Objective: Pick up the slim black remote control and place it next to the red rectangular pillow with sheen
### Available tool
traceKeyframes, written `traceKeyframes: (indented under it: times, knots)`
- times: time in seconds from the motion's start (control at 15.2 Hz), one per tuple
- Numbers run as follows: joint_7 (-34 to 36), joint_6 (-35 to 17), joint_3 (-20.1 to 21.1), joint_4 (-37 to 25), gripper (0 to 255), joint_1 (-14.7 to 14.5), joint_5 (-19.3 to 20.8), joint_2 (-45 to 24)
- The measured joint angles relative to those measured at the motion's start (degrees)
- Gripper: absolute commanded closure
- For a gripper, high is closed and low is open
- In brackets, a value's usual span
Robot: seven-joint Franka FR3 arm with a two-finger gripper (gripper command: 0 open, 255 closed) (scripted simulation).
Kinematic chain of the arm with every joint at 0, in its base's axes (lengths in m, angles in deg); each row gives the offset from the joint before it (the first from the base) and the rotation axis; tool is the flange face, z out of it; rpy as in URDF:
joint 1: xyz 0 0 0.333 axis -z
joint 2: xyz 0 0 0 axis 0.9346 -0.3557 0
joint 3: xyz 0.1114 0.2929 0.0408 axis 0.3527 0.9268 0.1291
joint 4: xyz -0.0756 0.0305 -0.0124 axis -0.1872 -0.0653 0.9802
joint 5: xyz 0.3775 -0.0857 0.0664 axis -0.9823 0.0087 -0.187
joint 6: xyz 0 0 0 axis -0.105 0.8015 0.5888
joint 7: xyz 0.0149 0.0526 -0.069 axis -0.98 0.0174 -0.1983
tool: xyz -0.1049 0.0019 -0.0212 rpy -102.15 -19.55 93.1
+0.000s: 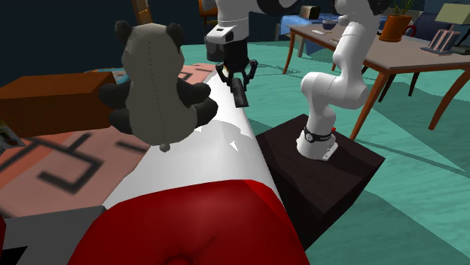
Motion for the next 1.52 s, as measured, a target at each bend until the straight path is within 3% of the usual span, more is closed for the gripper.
traceKeyframes:
  times: [0.86,1.52]
  knots:
    - [17.48,-1.26,13.49,0.4,255,-7.12,-8.39,-2.33]
    - [29.21,-3.41,21.93,-6.53,255,-12.81,-14.02,-11.42]
